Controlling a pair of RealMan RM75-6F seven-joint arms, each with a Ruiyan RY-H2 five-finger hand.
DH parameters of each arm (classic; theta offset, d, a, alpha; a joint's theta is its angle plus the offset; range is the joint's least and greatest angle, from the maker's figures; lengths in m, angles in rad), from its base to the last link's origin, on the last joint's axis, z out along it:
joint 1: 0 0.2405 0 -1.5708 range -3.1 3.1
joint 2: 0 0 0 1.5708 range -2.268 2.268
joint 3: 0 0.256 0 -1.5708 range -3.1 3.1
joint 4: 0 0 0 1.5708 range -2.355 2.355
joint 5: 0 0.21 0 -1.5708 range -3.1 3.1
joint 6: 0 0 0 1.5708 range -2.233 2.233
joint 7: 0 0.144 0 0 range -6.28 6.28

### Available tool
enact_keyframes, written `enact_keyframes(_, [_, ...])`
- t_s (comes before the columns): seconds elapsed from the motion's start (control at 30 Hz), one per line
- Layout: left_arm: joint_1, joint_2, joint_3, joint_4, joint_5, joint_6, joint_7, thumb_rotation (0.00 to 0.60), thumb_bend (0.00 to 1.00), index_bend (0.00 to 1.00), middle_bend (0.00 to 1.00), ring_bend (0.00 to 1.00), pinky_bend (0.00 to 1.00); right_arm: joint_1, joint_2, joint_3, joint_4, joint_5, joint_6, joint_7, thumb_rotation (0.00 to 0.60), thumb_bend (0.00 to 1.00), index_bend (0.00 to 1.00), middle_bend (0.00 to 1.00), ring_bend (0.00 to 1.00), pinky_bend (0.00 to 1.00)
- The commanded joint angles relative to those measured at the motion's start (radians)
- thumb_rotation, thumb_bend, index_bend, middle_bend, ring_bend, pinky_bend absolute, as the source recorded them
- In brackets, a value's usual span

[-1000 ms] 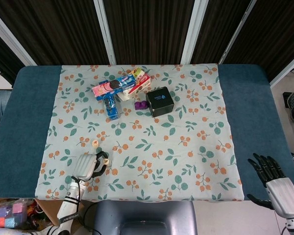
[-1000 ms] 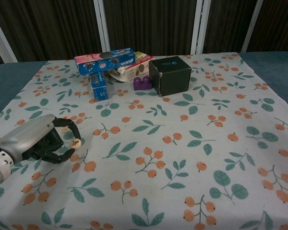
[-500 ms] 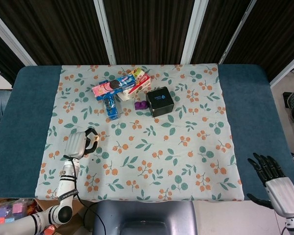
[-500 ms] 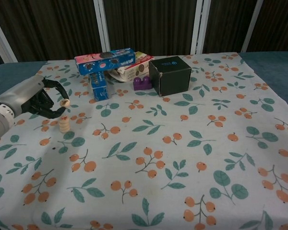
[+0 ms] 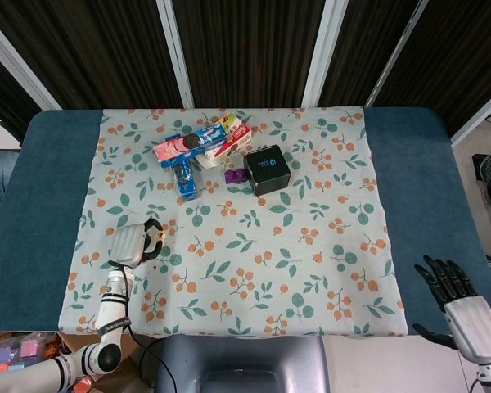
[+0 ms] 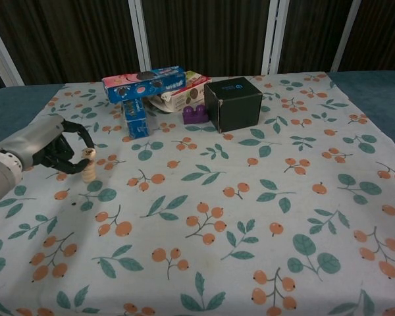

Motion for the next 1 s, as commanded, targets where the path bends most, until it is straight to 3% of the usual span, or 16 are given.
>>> enact_keyframes(0.03, [-0.003,-0.004,0.003,0.008,-0.005,-0.002,0.000,0.600,0.42,0.49,1.00,1.00,1.00,0.000,0.000,0.000,0.000,-0.001,0.000,0.000,0.600,0.14,0.00,0.00,0.00,0.00])
enact_keyframes(1.0, [-0.008,0.008,0.029,0.018,-0.032,-0.008,0.001,0.600,0.42,0.46,1.00,1.00,1.00,0.000,-0.001,0.000,0.000,0.000,-0.001,-0.004,0.600,0.14,0.00,0.00,0.00,0.00])
